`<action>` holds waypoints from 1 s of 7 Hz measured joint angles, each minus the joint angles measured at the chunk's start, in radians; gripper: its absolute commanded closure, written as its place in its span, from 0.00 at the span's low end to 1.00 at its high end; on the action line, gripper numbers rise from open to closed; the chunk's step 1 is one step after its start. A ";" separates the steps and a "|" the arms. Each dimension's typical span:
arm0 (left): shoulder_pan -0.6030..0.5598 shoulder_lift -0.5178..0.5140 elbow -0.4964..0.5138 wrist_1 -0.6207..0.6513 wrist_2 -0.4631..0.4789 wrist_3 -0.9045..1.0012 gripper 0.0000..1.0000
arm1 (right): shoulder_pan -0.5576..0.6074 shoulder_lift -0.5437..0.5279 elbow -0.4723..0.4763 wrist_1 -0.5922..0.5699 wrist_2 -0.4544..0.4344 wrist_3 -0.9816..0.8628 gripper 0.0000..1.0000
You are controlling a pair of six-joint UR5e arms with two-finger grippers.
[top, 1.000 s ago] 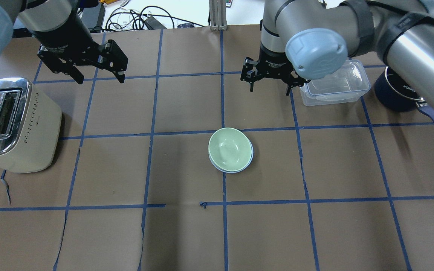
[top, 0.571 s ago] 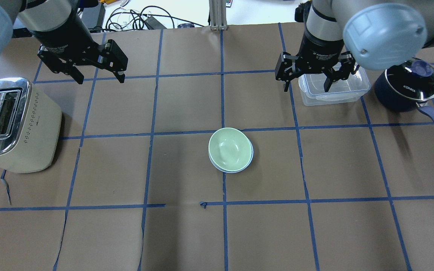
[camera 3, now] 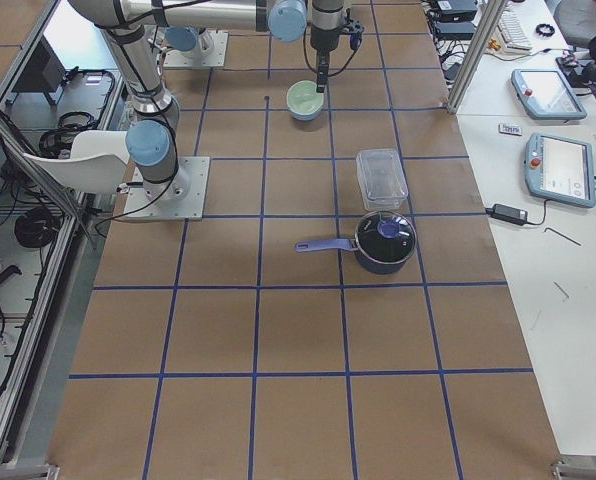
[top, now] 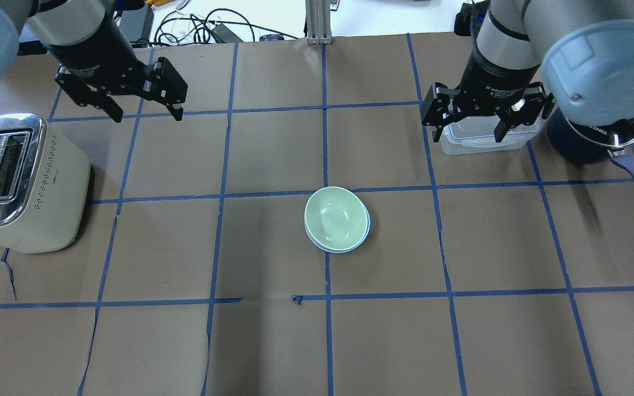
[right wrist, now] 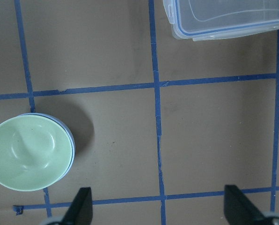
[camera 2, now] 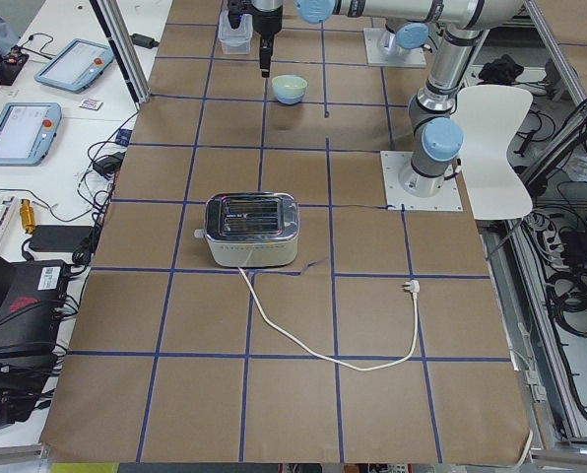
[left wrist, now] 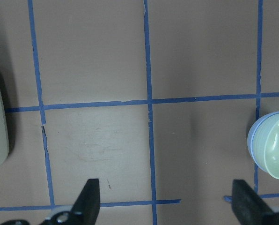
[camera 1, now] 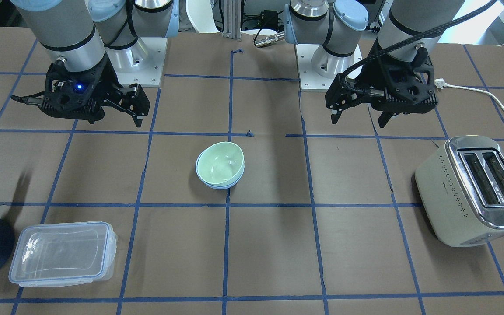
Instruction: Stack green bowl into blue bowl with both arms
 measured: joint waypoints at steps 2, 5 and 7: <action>0.000 0.000 -0.001 0.001 -0.001 0.000 0.00 | -0.012 -0.012 0.004 -0.002 0.002 -0.002 0.00; 0.001 0.000 -0.001 0.001 -0.001 0.000 0.00 | -0.028 -0.037 0.007 0.004 0.009 0.006 0.00; 0.002 0.000 0.000 0.001 -0.001 0.000 0.00 | -0.028 -0.058 0.007 0.017 0.009 0.007 0.00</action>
